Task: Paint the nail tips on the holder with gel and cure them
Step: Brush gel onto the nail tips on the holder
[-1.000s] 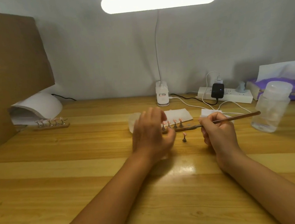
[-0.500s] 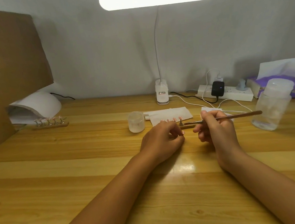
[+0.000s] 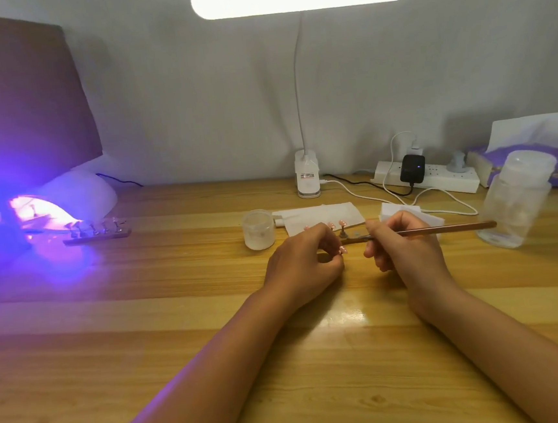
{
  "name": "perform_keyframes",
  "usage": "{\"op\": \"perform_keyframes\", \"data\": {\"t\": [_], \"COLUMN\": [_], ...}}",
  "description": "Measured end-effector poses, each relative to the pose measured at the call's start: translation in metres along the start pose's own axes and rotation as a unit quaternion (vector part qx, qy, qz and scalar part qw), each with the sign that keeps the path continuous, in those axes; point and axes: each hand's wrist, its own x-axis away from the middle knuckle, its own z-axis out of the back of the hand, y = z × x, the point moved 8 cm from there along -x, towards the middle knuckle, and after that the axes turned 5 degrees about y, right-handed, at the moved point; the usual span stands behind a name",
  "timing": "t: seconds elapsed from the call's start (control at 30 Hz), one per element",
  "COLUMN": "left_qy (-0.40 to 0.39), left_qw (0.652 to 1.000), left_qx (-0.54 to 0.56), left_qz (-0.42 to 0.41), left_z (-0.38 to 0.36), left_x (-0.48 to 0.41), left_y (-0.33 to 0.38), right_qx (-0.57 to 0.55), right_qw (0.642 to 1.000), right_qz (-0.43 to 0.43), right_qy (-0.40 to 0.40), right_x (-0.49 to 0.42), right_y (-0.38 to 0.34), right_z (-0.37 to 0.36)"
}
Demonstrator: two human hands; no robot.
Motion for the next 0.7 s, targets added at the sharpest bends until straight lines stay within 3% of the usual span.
{"op": "perform_keyframes", "data": {"t": [0.7], "left_qy": [-0.010], "left_qw": [0.999], "left_qx": [-0.025], "left_qz": [-0.019], "left_z": [0.000], "left_x": [0.000], "left_y": [0.002], "right_qx": [0.120], "right_qw": [0.991], "right_qz": [0.029], "right_qy": [-0.045], "right_x": [0.003], "right_y": [0.001], "right_z": [-0.011]}}
